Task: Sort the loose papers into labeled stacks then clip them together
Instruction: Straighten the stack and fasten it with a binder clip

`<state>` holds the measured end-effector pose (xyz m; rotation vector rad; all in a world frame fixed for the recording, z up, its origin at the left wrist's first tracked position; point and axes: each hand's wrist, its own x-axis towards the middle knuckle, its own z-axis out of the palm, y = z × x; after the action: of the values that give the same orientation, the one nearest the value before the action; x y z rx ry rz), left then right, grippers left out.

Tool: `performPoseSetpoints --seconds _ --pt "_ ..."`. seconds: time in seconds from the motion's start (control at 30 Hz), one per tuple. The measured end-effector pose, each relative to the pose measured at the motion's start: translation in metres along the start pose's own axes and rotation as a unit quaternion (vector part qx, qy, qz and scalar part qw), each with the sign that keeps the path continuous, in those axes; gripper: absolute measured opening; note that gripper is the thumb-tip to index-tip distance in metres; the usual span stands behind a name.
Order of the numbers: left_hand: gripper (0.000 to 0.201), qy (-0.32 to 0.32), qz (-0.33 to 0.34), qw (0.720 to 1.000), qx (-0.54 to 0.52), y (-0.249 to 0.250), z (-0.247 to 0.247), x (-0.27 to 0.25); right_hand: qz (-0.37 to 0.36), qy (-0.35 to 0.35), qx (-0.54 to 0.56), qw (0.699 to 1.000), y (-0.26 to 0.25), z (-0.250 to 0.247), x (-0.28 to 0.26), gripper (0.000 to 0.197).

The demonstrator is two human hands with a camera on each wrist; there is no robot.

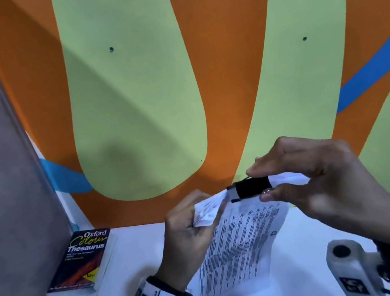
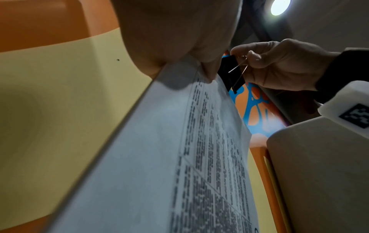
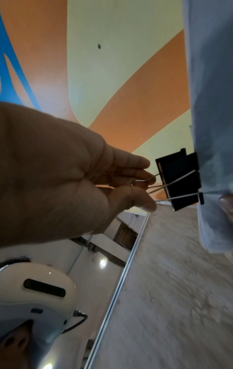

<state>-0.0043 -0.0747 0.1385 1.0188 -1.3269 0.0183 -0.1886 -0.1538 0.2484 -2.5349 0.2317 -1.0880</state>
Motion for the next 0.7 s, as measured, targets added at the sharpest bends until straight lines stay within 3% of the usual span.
performPoseSetpoints --seconds 0.37,0.47,0.53,0.7 --pt "0.004 -0.036 0.012 0.999 -0.038 0.004 0.002 0.0 0.037 -0.059 -0.019 0.997 0.003 -0.003 0.009 0.021" --pt "0.023 -0.023 0.011 0.999 -0.032 0.006 0.002 0.002 0.057 -0.065 -0.012 0.996 0.006 -0.005 0.01 0.022" --pt "0.03 -0.015 0.004 1.0 -0.018 0.005 0.001 0.003 0.071 -0.076 -0.013 0.994 0.008 -0.004 0.01 0.028" --pt "0.019 -0.014 -0.029 0.999 -0.007 -0.001 -0.004 -0.002 0.154 -0.161 0.037 0.974 0.014 -0.007 0.011 0.053"
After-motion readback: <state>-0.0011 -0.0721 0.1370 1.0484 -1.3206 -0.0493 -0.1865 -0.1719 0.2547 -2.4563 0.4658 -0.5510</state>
